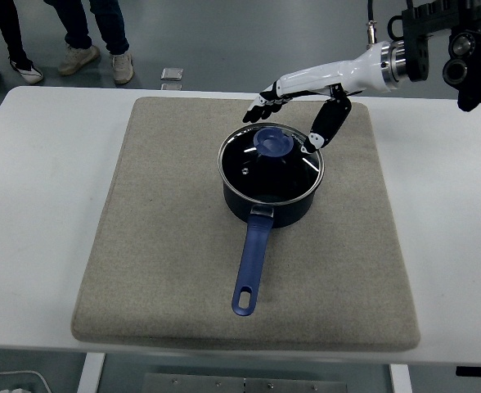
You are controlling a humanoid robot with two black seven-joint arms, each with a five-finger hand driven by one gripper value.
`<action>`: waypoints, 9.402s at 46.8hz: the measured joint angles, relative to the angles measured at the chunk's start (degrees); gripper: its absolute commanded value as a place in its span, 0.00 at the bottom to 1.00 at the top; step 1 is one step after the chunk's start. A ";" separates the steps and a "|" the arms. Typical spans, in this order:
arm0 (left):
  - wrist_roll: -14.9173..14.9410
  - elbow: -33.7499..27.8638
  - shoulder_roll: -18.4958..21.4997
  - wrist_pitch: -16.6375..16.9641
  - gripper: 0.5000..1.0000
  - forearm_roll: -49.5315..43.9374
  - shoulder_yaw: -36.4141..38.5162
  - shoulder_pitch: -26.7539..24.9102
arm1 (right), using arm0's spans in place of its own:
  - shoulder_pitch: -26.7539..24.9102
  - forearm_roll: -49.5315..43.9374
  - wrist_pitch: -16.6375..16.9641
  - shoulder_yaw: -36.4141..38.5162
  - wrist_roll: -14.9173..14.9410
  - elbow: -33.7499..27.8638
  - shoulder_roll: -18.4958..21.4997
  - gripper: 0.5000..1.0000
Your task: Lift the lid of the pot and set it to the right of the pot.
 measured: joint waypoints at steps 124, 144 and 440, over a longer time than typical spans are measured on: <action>0.00 0.00 0.00 0.00 1.00 0.00 -0.02 0.00 | 4.01 -9.64 -21.17 -5.13 13.82 -3.97 0.45 0.75; 0.00 -0.01 0.00 0.00 1.00 0.00 -0.02 0.00 | 14.20 -7.49 -12.03 -6.82 13.82 -6.25 -1.88 0.75; 0.03 0.01 0.00 0.00 1.00 0.00 -0.01 0.00 | -0.06 -13.49 -25.34 -15.11 13.81 -5.95 5.04 0.00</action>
